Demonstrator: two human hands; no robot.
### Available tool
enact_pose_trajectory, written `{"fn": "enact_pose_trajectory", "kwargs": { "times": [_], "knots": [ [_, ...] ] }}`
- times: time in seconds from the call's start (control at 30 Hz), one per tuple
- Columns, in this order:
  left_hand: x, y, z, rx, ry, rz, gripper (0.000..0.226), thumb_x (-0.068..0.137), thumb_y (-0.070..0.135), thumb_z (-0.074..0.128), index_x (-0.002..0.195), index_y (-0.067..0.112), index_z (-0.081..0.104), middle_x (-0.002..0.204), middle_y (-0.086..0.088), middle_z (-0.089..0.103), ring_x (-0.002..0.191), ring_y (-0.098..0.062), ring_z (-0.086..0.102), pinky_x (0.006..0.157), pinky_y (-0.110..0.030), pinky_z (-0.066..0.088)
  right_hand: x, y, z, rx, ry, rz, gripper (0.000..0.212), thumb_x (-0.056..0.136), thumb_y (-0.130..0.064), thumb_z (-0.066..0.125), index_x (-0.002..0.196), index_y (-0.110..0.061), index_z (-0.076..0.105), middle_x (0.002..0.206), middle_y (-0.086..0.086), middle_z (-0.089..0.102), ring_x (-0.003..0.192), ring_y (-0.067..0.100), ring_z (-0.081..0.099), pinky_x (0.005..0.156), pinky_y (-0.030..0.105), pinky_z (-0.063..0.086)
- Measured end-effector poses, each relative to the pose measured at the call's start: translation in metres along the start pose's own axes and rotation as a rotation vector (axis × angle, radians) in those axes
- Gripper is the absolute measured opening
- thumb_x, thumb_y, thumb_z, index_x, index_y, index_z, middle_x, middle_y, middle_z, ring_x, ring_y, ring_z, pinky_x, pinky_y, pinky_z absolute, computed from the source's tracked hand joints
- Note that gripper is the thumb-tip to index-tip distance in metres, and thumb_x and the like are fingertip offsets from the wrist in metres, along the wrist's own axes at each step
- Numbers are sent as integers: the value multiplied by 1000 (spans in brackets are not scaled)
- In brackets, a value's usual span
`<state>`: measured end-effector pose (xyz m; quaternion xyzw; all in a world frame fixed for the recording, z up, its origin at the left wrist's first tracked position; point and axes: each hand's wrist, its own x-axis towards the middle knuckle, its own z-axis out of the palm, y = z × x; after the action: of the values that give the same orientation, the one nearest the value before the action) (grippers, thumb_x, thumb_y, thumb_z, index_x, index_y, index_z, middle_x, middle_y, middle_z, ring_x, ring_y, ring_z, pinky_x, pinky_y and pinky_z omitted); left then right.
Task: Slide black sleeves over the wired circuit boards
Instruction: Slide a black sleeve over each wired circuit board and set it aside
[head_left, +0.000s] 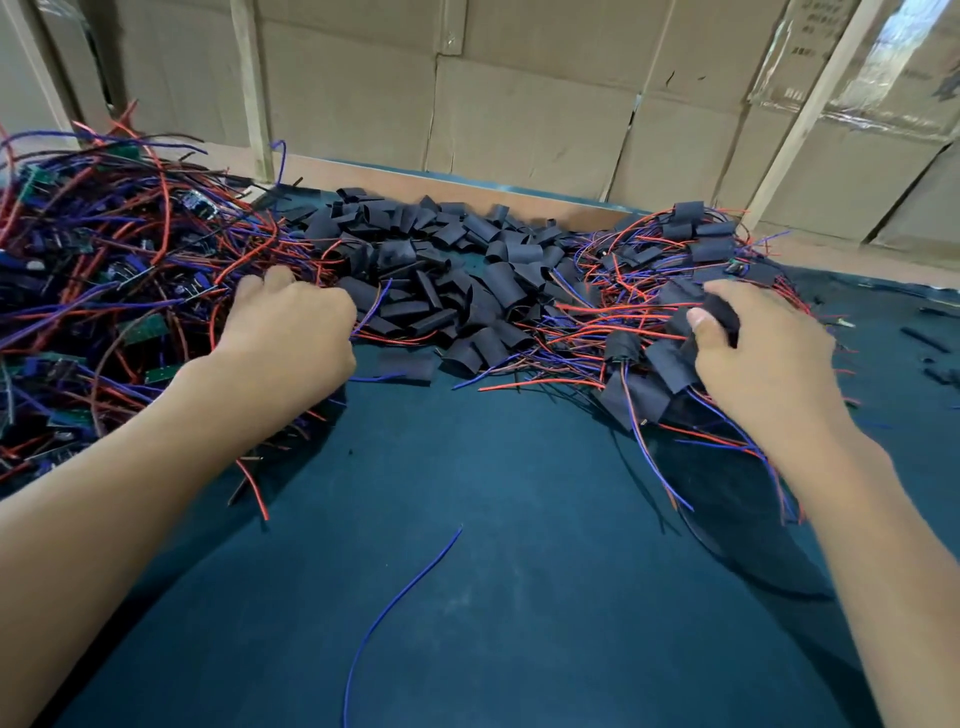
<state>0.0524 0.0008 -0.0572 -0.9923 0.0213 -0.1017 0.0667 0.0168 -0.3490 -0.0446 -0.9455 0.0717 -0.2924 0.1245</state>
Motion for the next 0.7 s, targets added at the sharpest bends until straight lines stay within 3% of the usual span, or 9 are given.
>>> {"fn": "enact_pose_trajectory", "kwargs": {
  "times": [0.1,0.2,0.3,0.4,0.5,0.57,0.7],
  "knots": [
    [-3,1,-1,-96,65,1,17,91,22,55,97,20,70,91,-12,67,104,-35,49,90,-44,34,-1,-6,-1,-59,-9,88,48,100,-33,56,145,-17,51,152,13,49,137,39,44,107,55,31],
    [-7,3,-3,-227,173,41,20,95,26,51,97,22,70,90,-6,67,103,-34,53,94,-46,32,-9,-18,-2,15,92,37,53,99,-38,58,148,-20,49,158,8,42,144,33,35,113,53,24],
    [-10,10,-5,-353,350,130,20,97,28,52,105,21,68,103,-4,69,107,-34,56,94,-46,32,-24,-38,-2,152,229,-169,42,99,-31,60,139,-18,59,147,3,55,136,27,46,111,47,28],
    [-17,19,-11,-473,522,255,15,98,25,56,105,18,67,102,-2,67,103,-33,59,91,-44,33,-37,-60,2,300,279,-363,27,99,-28,61,121,-16,72,123,-2,70,117,23,64,104,52,42],
    [-25,29,-16,-466,639,474,15,99,24,57,104,17,69,98,0,68,96,-30,62,88,-44,37,-51,-76,8,516,154,-429,22,98,-29,64,109,-16,78,104,-6,76,95,14,71,92,41,52],
    [-31,37,-17,-437,662,607,17,99,23,56,103,15,70,94,0,67,93,-29,62,84,-45,41,-59,-83,12,670,-34,-357,23,95,-34,67,109,-20,79,94,-7,77,82,13,70,80,28,54],
    [-38,52,-11,-519,606,812,16,101,17,57,103,6,68,91,-6,63,87,-32,58,80,-45,47,-65,-91,18,1038,-247,-145,10,96,-25,69,95,-27,79,67,-4,67,57,12,62,57,25,54]
  ]
}}
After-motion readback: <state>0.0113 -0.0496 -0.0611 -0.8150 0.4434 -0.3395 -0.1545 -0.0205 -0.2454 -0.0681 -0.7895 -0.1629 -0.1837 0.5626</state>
